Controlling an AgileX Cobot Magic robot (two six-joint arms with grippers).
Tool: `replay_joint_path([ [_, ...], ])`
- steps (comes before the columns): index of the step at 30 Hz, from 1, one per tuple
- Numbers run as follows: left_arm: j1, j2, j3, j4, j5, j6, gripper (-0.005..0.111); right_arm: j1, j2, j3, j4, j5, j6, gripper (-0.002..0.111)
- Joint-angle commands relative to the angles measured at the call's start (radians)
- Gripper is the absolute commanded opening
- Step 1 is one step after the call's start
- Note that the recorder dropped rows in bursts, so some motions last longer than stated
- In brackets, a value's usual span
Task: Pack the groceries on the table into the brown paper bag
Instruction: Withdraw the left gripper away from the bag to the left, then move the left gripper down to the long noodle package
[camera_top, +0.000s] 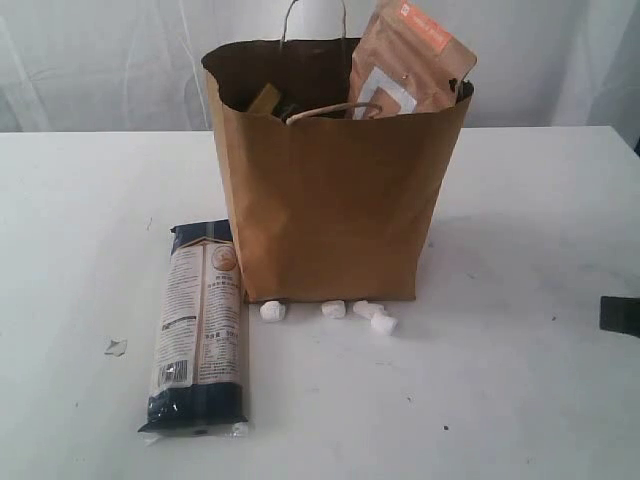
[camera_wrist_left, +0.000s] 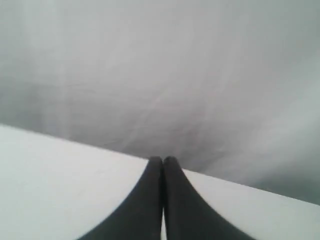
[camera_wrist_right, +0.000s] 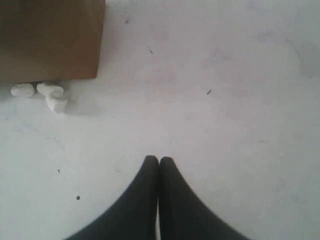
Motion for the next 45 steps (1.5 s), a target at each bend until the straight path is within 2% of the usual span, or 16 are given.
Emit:
replay_joint_path([
  [1,-0.001,-0.056,0.117,0.063,0.205,-0.098,0.000,-0.004,0.001,0.003,-0.001,0.001,-0.068,0.000],
  [8,-0.001,-0.155,0.380,0.068,0.387,-0.093,0.000,-0.004,0.001,0.003,-0.001,-0.001,-0.106,0.000],
  [9,-0.001,-0.168,0.420,0.068,0.408,-0.032,0.000,-0.004,0.001,0.003,-0.001,-0.001,-0.106,0.000],
  [11,-0.001,-0.189,0.492,0.068,0.378,0.254,0.000,-0.004,0.001,0.003,-0.001,-0.001,-0.106,0.000],
  [13,-0.001,-0.203,0.558,0.068,0.282,0.521,0.000,-0.004,0.001,0.003,-0.001,-0.004,-0.106,0.000],
  [15,-0.001,-0.211,0.596,0.068,0.154,0.662,0.000,-0.004,0.001,0.003,-0.001,-0.008,-0.106,0.000],
  [21,-0.001,-0.213,0.669,0.068,-0.493,1.136,0.000,-0.004,0.001,0.003,-0.003,-0.012,-0.106,0.000],
  [23,-0.008,-0.215,0.694,0.068,-0.663,1.176,0.000,-0.004,0.001,0.003,-0.003,-0.012,-0.106,0.000],
  [25,-0.043,-0.229,0.721,0.068,-0.699,1.032,0.000,-0.004,0.001,0.003,-0.003,-0.012,-0.106,0.000],
  [27,-0.085,-0.246,0.744,0.068,-0.629,0.828,0.000,-0.004,0.001,0.003,-0.003,-0.012,-0.106,0.000],
  [29,-0.143,-0.264,0.756,0.068,-0.495,0.605,0.000,-0.004,0.001,0.003,-0.003,-0.012,-0.106,0.000],
  [31,-0.188,-0.272,0.760,0.068,-0.367,0.471,0.000,-0.004,0.001,0.003,-0.003,-0.012,-0.106,0.000],
  [34,-0.230,-0.272,0.760,0.068,-0.200,0.370,0.000,-0.004,0.001,0.003,-0.003,-0.012,-0.106,0.000],
  [39,-0.255,-0.272,0.760,0.068,0.307,-0.010,0.000,-0.004,0.001,0.003,-0.003,-0.008,-0.106,0.000],
  [42,-0.247,-0.269,0.760,0.068,0.457,-0.026,0.000,-0.004,0.001,0.003,-0.003,0.001,-0.106,0.000],
  [45,-0.228,-0.243,0.760,0.068,0.468,0.114,0.000,-0.004,0.001,0.003,-0.003,0.006,-0.106,0.000],
])
